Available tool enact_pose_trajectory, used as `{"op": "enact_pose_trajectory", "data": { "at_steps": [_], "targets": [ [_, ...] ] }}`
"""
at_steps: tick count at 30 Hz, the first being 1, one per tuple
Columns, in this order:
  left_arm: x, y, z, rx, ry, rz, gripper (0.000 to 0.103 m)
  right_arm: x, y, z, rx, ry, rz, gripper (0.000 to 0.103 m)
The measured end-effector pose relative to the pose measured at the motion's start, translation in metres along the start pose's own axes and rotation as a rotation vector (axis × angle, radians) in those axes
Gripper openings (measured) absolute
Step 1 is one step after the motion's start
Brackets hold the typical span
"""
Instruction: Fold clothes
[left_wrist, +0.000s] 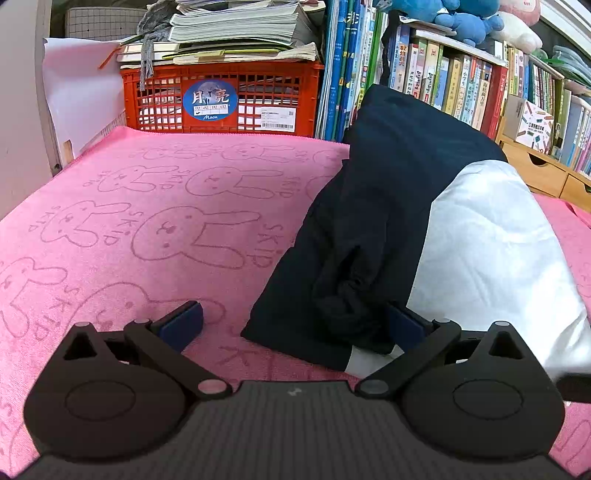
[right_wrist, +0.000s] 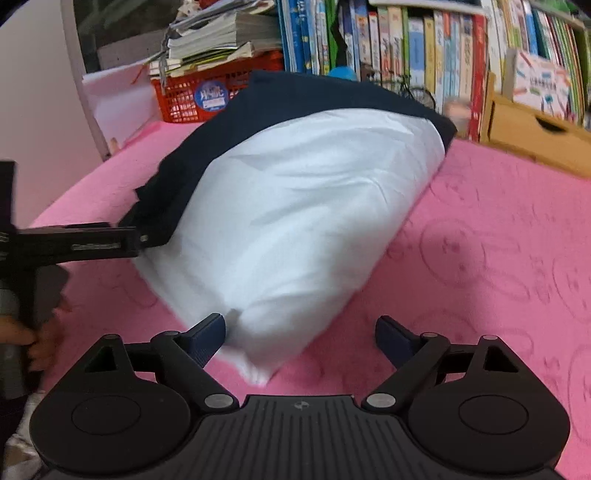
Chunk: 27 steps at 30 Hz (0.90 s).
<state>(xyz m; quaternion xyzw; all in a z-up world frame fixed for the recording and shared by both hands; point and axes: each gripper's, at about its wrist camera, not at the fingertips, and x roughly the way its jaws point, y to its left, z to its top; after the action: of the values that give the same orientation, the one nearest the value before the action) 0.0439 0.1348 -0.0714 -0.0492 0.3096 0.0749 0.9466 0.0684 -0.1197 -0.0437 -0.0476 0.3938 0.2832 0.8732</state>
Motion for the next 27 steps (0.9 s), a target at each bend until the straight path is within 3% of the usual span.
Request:
{"op": "enact_pose_trajectory", "data": {
  "at_steps": [4, 8, 11, 14, 21, 24, 27],
  "targets": [
    [0.000, 0.000, 0.000, 0.000, -0.005, -0.004, 0.103, -0.034, -0.001, 0.016, -0.038, -0.124, -0.016, 0.089],
    [-0.001, 0.002, 0.000, -0.002, -0.009, -0.010, 0.103, -0.029, -0.006, 0.061, 0.007, -0.216, -0.035, 0.087],
    [-0.001, 0.003, 0.000, -0.011, -0.012, -0.016, 0.103, 0.002, 0.002, 0.098, 0.021, -0.204, -0.053, 0.053],
    [-0.002, 0.004, 0.000, -0.022, -0.012, -0.020, 0.103, 0.055, 0.020, 0.135, -0.029, -0.165, -0.059, 0.046],
    [-0.002, 0.005, 0.001, -0.038, -0.009, -0.009, 0.103, 0.190, 0.052, 0.202, -0.170, -0.043, -0.208, 0.051],
    [-0.003, 0.010, 0.000, -0.066, -0.017, -0.026, 0.103, 0.221, 0.043, 0.211, -0.089, -0.034, -0.181, 0.057],
    [-0.002, 0.010, 0.000, -0.065, -0.015, -0.023, 0.103, 0.223, 0.026, 0.216, 0.017, -0.023, -0.138, 0.060]
  ]
}}
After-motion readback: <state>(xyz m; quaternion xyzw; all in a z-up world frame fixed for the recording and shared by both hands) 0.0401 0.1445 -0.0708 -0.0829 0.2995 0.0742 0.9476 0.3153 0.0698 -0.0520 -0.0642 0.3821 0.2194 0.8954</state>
